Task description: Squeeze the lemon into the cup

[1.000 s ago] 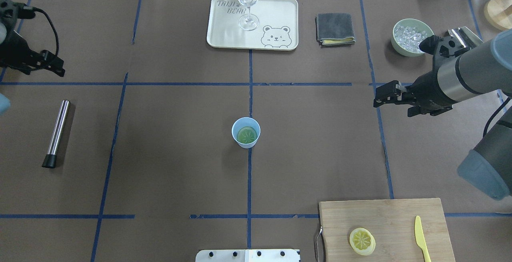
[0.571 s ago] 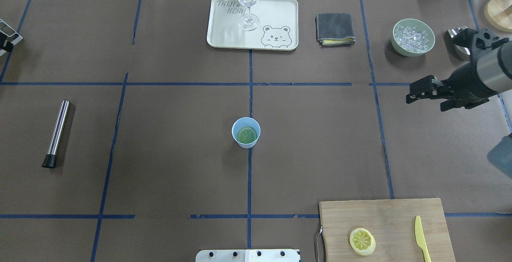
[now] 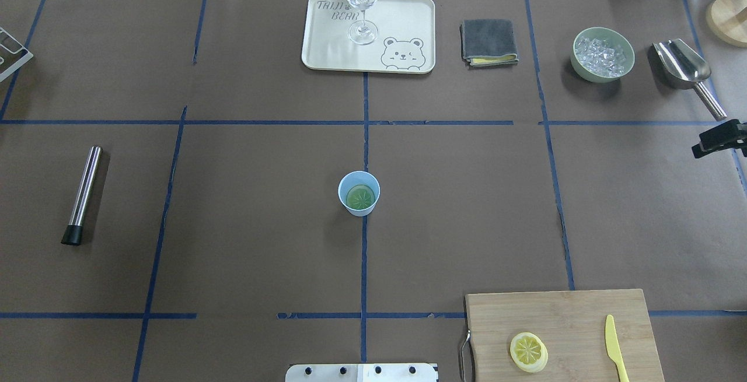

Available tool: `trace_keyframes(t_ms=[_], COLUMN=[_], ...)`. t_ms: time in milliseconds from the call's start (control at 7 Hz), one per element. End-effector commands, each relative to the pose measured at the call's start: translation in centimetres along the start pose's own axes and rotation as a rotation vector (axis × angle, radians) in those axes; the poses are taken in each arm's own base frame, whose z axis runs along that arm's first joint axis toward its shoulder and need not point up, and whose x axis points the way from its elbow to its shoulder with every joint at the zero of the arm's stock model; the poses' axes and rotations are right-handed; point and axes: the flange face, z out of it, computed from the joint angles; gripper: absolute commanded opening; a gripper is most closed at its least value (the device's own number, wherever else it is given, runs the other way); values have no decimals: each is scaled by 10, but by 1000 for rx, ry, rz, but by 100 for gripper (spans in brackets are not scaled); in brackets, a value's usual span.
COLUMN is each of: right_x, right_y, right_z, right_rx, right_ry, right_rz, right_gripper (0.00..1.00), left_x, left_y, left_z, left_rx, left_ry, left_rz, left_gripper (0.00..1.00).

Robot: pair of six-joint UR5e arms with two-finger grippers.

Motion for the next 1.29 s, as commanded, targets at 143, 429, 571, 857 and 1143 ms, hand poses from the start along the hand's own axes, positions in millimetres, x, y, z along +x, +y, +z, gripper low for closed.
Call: trace_keyframes(t_ms=[143, 429, 571, 857, 1143], right_x=[105, 133, 147, 160, 155], right_y=[3, 6, 13, 25, 18], right_z=[9, 27, 10, 10, -3], right_rx=[-93, -127, -93, -91, -67], right_ry=[-14, -45, -94, -68, 15], right_rz=[-78, -96, -53, -41, -65], right_gripper=[100, 100, 100, 100, 100], left_x=[-34, -41, -51, -49, -58], left_y=[19, 15, 27, 58, 58], left_z=[-5, -13, 2, 6, 17], left_rx=[-72, -157, -180, -195, -160], left_ry=[27, 56, 85, 93, 87], left_rz=[-59, -164, -195, -210, -169], left_gripper=[100, 100, 100, 100, 100])
